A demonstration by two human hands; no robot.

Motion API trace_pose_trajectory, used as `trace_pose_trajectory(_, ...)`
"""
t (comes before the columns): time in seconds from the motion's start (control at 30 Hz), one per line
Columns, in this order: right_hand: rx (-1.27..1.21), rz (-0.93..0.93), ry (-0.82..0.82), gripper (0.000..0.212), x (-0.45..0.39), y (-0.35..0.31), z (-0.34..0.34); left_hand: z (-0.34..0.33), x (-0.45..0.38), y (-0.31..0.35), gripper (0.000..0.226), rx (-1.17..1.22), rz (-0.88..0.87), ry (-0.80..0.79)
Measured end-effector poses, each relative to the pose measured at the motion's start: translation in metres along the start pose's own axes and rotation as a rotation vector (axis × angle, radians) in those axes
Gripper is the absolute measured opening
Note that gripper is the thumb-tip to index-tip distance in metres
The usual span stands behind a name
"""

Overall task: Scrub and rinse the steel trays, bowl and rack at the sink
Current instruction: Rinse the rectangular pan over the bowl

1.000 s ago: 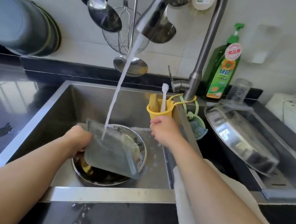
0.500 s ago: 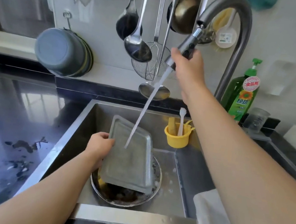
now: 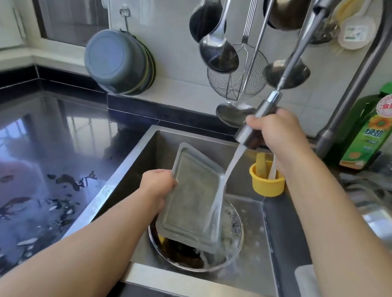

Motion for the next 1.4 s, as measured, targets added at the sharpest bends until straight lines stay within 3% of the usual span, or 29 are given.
trace_pose_trajectory(0.13, -0.126, -0.088, -0.178, 0.04, 0.001, 0.006, -0.015, -0.001, 0.002, -0.002, 0.027, 0.033, 0.039, -0.024)
trace_pose_trajectory(0.23, -0.172, -0.087, -0.225, 0.041, 0.001, 0.002, -0.019, -0.003, 0.002, -0.004, 0.028, 0.055, 0.052, -0.048)
trace_pose_trajectory(0.53, -0.266, -0.011, -0.072, 0.036, -0.006, 0.014, -0.02, -0.014, 0.006, -0.003, 0.036, -0.018, 0.082, -0.191)
trace_pose_trajectory(0.73, -0.036, 0.135, 0.095, 0.037, -0.008, 0.021, 0.0, -0.021, 0.017, -0.001, 0.039, -0.151, 0.069, -0.272)
trace_pose_trajectory(0.9, 0.298, 0.086, 0.105, 0.042, -0.012, 0.014, 0.019, -0.017, 0.015, 0.007, 0.055, -0.196, -0.048, -0.246)
trace_pose_trajectory(1.0, 0.256, -0.021, -0.005, 0.039, -0.013, 0.007, 0.025, -0.018, 0.019, 0.015, 0.066, -0.244, -0.174, -0.254)
trace_pose_trajectory(1.13, 0.192, -0.034, -0.081, 0.03, -0.011, 0.008, 0.022, -0.015, 0.021, 0.022, 0.027, -0.495, -0.329, -0.076)
trace_pose_trajectory(1.3, 0.225, -0.038, -0.056, 0.037, -0.013, 0.012, 0.029, -0.011, 0.024, 0.027, 0.034, -0.474, -0.278, -0.063)
trace_pose_trajectory(1.4, 0.253, -0.039, -0.067, 0.037, -0.014, 0.012, 0.033, -0.013, 0.026, 0.029, 0.036, -0.595, -0.348, -0.127)
Point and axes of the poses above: each hand's wrist, its own x-axis away from the middle knuckle, its own z-axis out of the back of the hand, y = z × x, the point moved 5 cm from there along -x, towards the middle knuckle, and after that the axes turned 6 degrees about -x, right-handed, at the moved point
